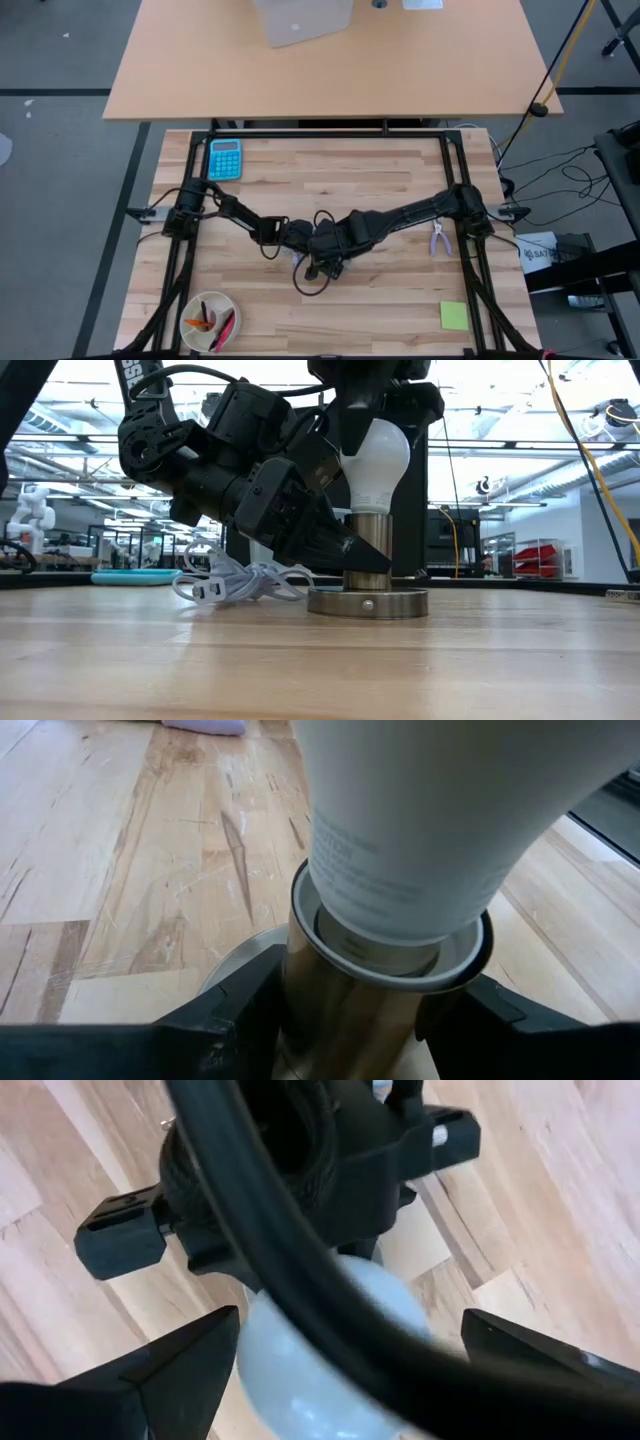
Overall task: Screw lightbulb
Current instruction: Remove the light bulb from the lamp
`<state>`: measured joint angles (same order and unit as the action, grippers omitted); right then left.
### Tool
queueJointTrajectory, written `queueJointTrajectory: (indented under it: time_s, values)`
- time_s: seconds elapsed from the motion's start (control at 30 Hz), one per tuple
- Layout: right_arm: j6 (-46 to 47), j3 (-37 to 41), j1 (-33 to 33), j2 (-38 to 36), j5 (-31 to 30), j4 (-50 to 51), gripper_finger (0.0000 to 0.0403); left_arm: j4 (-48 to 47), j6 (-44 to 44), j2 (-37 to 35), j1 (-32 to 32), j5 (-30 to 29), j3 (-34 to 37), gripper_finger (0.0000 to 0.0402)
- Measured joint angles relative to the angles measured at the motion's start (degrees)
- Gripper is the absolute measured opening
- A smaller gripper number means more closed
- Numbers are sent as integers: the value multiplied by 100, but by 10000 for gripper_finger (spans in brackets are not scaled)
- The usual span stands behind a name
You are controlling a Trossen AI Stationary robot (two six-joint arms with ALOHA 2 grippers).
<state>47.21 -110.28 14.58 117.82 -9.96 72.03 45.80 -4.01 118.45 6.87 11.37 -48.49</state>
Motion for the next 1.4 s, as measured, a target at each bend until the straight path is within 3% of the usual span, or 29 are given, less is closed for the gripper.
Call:
queueJointTrajectory:
  time_s: [0.13, 0.37, 0.5, 0.67, 1.13, 1.27, 1.4]
  values:
    - [-360, 0, -30, 0, 8, -78, 359, 0, -1, 0, 0, -8, 0, 206]
    - [-922, 0, -55, 0, 98, -120, 274, -4, 0, -2, -11, -28, 0, 206]
    - [-1388, -2, -77, 0, 134, -31, 247, -6, 1, -2, -11, -21, 0, 206]
    - [-2219, -4, -102, -2, 154, 8, 248, -8, 10, -2, -23, 193, -2, 206]
    - [-5933, -2, -102, -4, 212, -178, 254, -15, 35, -2, -26, 381, 0, 206]
    - [-6088, 0, -52, -4, 171, -170, 276, -27, 27, -2, -26, 418, -1, 206]
    - [-5317, 3, -39, -4, 307, -201, 306, -36, 2, -2, -24, 479, -2, 206]
